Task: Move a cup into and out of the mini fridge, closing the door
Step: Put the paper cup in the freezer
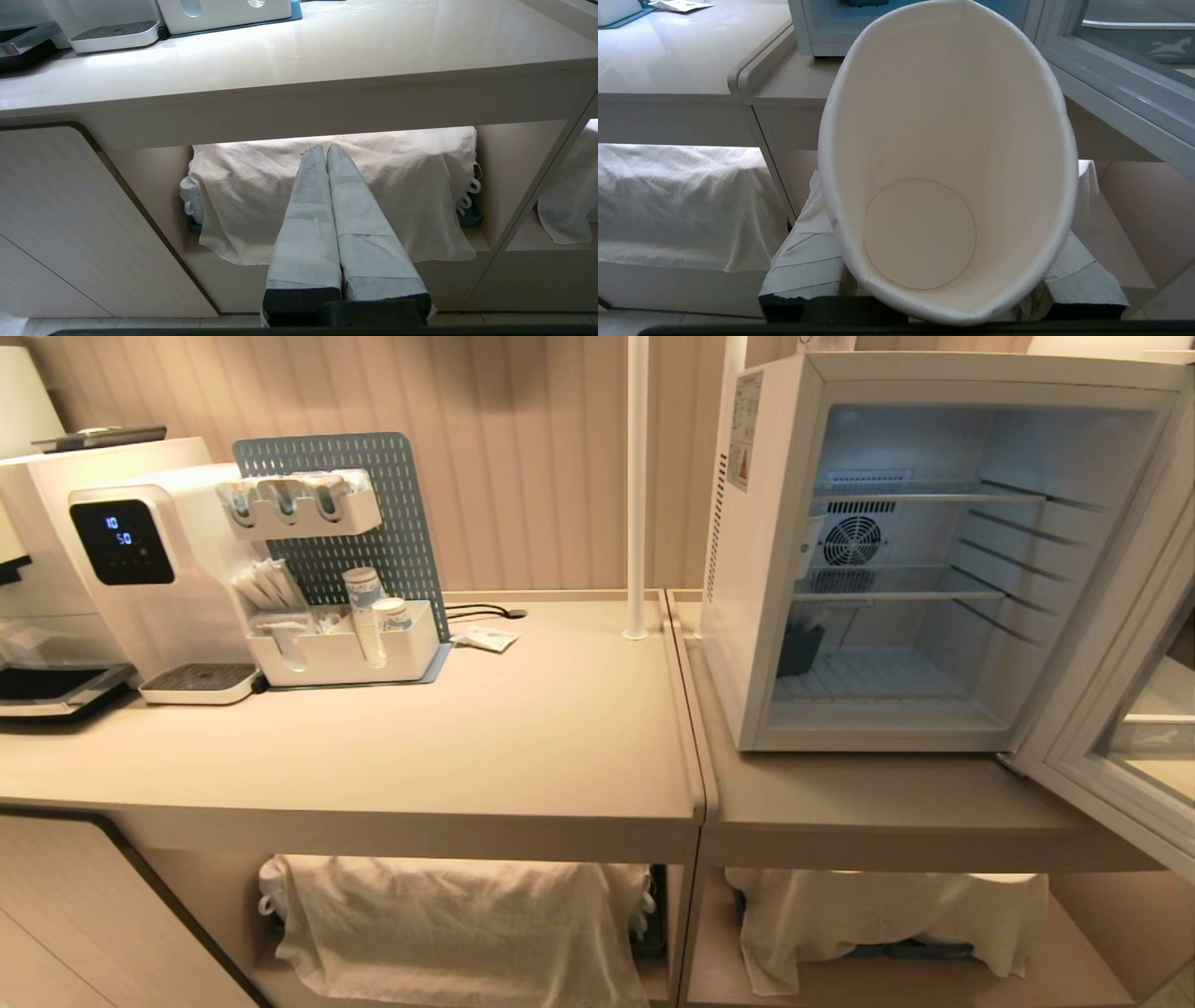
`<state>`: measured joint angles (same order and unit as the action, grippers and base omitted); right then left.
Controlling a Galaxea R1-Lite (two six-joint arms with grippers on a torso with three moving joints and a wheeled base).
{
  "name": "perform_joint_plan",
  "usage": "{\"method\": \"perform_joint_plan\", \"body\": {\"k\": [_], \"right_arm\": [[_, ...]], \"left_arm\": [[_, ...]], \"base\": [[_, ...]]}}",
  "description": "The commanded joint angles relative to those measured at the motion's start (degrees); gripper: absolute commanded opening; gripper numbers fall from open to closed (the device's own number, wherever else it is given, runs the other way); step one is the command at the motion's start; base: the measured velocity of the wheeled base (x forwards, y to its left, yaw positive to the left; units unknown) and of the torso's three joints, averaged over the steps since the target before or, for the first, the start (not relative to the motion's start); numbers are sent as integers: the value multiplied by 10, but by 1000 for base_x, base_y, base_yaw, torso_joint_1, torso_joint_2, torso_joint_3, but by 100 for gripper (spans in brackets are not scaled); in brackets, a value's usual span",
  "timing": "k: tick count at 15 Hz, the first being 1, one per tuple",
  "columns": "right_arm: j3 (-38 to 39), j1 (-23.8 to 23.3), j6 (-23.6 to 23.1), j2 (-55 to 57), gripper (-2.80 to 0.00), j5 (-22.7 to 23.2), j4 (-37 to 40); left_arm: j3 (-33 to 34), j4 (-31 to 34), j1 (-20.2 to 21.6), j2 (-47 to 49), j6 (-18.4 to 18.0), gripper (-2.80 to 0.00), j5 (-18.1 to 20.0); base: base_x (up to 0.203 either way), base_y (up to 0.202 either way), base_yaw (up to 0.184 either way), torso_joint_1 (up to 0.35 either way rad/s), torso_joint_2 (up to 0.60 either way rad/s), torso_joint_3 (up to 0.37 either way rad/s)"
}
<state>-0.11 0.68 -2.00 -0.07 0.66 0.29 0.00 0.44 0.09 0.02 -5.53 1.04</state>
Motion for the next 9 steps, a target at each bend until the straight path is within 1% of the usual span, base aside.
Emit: {"method": "perform_joint_plan", "body": {"k": [1,3,4,5,7,9], "right_arm": [[-3,0,2,1,-280,0,3],[-10,0,-1,1,-280,1,16],[-30,0,1,5,-280,2,34],[-73,0,5,19,-280,3,75],[-165,0,12,82,-280,15,190],[-235,1,18,160,-280,25,240]], "left_arm": [[0,0,0,0,0,-280,0],[0,0,0,0,0,-280,0],[0,0,0,0,-1,-280,0],[0,0,0,0,0,-280,0],[0,0,0,0,0,-280,0],[0,0,0,0,-1,-280,0]], "base": [[0,0,0,0,0,0],[0,0,0,0,0,0],[0,0,0,0,0,0],[0,0,0,0,0,0],[0,0,0,0,0,0],[0,0,0,0,0,0]]}}
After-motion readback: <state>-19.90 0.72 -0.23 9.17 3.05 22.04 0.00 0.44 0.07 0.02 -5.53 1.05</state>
